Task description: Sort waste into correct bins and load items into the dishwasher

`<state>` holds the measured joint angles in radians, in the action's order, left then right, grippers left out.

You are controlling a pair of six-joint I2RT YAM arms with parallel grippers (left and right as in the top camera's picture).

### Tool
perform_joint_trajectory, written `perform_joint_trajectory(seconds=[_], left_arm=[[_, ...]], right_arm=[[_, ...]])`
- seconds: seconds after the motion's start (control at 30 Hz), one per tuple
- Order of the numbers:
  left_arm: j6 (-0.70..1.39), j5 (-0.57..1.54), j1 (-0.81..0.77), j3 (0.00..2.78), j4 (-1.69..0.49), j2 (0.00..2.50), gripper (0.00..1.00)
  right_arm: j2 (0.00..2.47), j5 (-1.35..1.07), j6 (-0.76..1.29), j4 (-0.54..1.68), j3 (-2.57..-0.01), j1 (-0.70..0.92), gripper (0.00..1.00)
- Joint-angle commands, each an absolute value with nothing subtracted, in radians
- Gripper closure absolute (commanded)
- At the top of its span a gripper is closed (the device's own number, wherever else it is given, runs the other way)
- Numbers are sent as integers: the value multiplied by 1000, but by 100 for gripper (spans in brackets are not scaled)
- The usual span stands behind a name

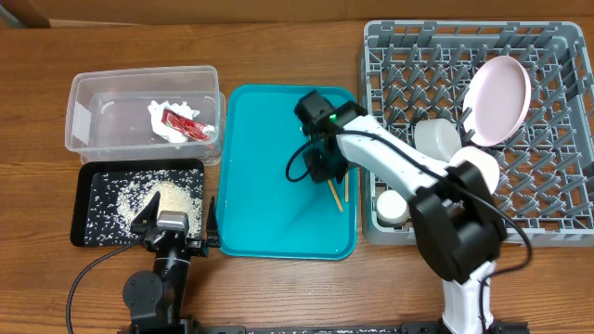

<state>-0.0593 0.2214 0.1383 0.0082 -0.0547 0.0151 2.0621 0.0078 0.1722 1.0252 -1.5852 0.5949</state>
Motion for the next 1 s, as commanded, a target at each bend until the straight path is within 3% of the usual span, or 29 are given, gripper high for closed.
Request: perform_joint_trajectory(seconds=[0.0, 0.43, 0.63, 0.97], left_arm=[[-67, 229, 144, 5, -54, 6, 0], [-67, 229, 144, 5, -54, 6, 0], [-67, 229, 144, 5, -54, 6, 0], [-67, 229, 144, 5, -54, 6, 0]], right_arm=[[1882, 29, 186, 997, -1644, 553, 96], [1867, 107, 78, 992, -1642, 269, 96], [1873, 149, 104, 959, -1642, 224, 96], [1876, 24, 114, 978, -1642, 266, 96]])
